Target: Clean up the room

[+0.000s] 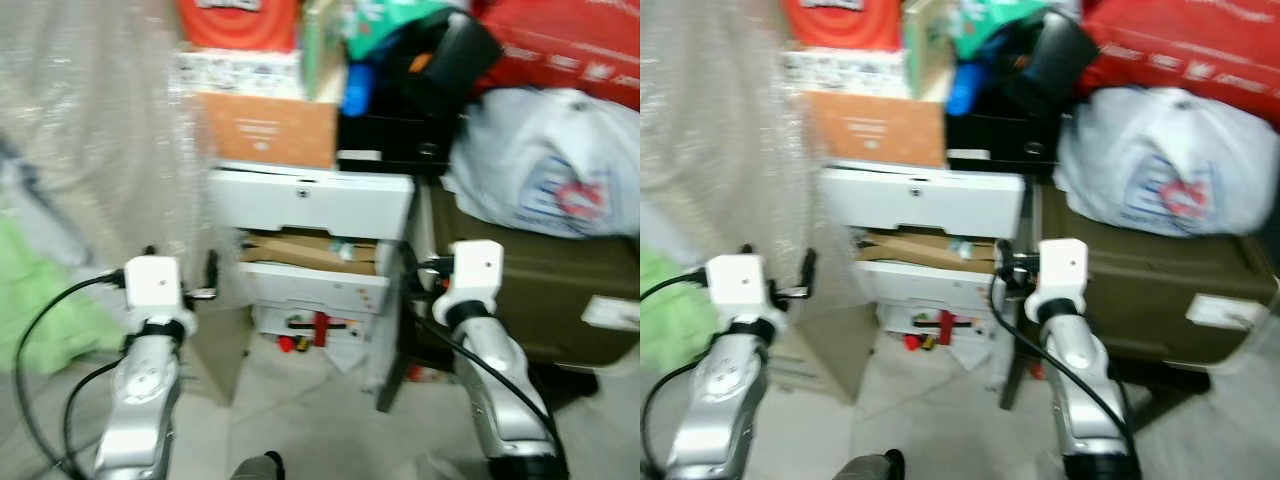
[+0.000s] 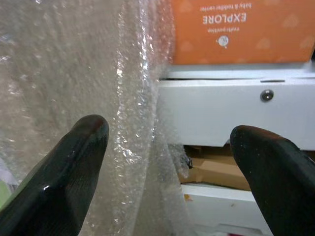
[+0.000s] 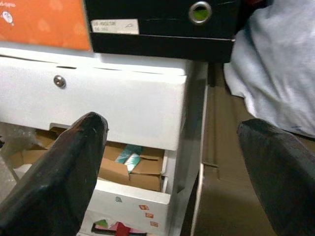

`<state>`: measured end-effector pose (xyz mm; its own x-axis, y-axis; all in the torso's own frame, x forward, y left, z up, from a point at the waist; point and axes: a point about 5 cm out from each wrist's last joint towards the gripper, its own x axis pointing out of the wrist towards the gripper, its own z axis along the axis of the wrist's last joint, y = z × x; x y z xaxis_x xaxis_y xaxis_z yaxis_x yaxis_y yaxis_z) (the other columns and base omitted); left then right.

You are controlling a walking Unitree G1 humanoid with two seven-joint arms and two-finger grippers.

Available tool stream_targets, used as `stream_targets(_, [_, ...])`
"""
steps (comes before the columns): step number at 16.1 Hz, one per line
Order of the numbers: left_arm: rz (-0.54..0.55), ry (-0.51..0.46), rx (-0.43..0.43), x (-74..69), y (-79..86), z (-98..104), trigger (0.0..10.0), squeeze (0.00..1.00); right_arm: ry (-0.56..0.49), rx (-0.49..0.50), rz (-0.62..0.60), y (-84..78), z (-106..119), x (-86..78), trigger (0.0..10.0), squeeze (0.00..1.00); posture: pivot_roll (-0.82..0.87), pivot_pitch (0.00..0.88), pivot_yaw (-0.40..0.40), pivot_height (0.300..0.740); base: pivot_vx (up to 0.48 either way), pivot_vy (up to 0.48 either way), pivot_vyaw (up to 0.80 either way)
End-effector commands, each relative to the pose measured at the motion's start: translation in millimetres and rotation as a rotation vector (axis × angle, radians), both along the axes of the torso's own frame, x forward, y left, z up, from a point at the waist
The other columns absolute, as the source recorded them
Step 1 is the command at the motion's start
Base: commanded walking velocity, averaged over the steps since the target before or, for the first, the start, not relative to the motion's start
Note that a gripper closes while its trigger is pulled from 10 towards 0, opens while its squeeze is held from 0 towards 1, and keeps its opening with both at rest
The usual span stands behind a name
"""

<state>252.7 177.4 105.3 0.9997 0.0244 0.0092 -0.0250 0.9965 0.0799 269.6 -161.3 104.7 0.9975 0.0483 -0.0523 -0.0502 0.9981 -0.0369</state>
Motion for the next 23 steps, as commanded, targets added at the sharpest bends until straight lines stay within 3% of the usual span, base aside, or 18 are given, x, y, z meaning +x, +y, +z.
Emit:
stream_targets(1, [-0.008,0.014,0.01,2.0,2.8,-1,10.0,0.0,-0.036,0.009,0.0,2.0,9,0.4,10.0,0.0,-0.13,0.003,0.032,0.74,0.0,0.0,0.8])
stream_targets(10, [0.03,0.031,0.008,0.6,7.1,-3,10.0,0.0,-0.023,0.029,0.033,7.5,8,4.7,10.0,0.0,-0.1,0.011,-0.001,0.74,0.0,0.0,0.8])
stream_targets(16, [0.088,0.007,0.011,-8.1,5.4,-1,10.0,0.0,-0.014,0.011,0.107,12.8,8,22.6,10.0,0.0,-0.04,0.0,-0.066,0.74,0.0,0.0,0.0])
stream_targets(20, [0.083,0.007,0.024,-6.3,8.8,0,10.0,0.0,-0.025,0.008,0.128,20.9,8,23.8,10.0,0.0,-0.05,0.0,-0.037,0.74,0.0,0.0,0.36])
stream_targets(23, [0.023,0.011,0.029,1.8,2.5,0,10.0,0.0,-0.039,0.009,0.07,13.8,9,21.7,10.0,0.0,-0.09,0.0,0.007,0.74,0.0,0.0,0.8])
